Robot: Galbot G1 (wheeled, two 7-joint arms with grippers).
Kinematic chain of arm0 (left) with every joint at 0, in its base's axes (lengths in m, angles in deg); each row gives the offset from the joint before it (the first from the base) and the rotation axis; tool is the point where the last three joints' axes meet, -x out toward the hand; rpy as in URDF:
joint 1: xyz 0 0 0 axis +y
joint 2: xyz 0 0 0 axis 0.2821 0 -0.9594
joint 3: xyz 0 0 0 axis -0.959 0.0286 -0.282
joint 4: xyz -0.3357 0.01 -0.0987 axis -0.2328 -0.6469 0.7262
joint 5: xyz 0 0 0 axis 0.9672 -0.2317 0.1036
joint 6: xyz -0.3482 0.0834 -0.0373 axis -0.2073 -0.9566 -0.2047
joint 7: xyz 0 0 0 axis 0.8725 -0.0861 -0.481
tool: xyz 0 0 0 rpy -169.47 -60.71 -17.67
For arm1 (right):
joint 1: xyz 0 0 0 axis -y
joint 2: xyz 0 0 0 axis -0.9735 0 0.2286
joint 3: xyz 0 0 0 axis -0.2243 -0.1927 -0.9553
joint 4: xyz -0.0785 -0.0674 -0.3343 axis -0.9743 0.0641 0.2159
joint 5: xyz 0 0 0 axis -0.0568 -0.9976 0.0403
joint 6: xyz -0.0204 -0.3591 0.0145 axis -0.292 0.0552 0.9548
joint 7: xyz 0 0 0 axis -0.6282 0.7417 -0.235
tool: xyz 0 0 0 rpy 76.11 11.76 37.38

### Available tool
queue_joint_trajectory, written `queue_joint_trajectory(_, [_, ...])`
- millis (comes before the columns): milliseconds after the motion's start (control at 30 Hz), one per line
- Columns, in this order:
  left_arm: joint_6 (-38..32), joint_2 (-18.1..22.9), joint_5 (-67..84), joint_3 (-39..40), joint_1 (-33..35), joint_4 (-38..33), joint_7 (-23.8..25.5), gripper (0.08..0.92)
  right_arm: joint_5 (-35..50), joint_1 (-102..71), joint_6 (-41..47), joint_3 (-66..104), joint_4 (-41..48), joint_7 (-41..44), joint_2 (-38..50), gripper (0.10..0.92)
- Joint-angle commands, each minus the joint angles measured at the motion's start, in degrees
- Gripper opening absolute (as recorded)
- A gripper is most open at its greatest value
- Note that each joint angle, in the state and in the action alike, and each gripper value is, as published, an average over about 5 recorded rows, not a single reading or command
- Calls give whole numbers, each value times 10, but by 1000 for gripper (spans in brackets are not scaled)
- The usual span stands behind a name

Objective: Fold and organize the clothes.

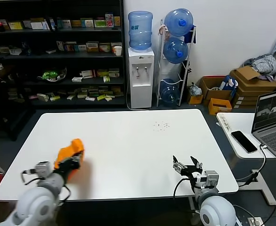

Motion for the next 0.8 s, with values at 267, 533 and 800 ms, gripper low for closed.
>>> queue_joint_trajectory(267, [22, 187, 45, 281, -189, 53, -60, 249, -11, -2, -25, 18, 11, 14, -16, 823])
queue_joint_trajectory(533, [-48, 146, -144, 112, -45, 26, 95, 466, -88, 4, -136, 28, 31, 125, -14, 823])
queue_joint_trajectory(800, [-338, 176, -347, -150, 197, 119, 315, 691, -152, -51, -236, 61, 44, 224, -38, 823])
